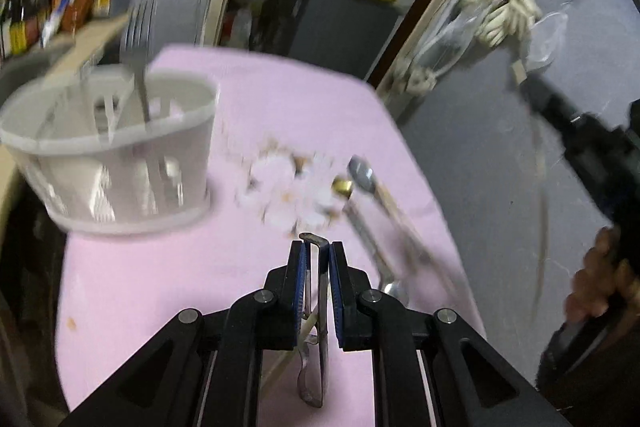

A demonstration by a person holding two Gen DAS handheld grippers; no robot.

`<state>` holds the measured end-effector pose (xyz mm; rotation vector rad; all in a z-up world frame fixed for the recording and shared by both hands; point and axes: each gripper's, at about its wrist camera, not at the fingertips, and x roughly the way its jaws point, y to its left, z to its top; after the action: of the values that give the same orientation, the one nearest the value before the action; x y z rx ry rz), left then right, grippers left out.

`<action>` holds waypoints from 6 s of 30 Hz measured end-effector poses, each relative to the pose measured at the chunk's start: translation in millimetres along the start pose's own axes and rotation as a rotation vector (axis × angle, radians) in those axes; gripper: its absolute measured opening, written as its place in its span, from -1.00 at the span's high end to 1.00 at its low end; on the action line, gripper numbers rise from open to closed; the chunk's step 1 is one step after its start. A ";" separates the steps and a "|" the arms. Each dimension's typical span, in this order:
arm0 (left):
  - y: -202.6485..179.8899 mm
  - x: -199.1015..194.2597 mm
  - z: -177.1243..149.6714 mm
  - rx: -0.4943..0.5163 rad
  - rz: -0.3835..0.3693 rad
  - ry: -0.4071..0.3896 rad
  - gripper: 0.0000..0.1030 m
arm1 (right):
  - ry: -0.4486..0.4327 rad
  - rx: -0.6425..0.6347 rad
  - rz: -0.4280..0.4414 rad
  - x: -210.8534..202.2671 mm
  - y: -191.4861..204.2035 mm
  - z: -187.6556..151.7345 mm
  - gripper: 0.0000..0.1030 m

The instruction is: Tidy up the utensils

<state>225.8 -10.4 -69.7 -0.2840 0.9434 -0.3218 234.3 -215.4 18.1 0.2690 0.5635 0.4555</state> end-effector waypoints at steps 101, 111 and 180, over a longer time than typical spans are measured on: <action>82.2 -144.8 113.4 -0.015 0.108 -0.478 0.90 | -0.295 0.032 0.254 108.4 106.0 78.6 0.92; 142.4 -140.1 128.4 -0.069 0.224 -0.532 0.90 | -0.332 0.031 0.162 177.8 116.5 69.2 0.92; 157.9 -77.0 100.0 -0.023 0.219 -0.355 0.89 | -0.091 -0.045 0.105 166.7 88.2 2.5 0.80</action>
<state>289.1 174.0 -16.1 -0.2460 0.6208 -0.0550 330.9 -58.6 -22.8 0.2751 0.4515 0.5542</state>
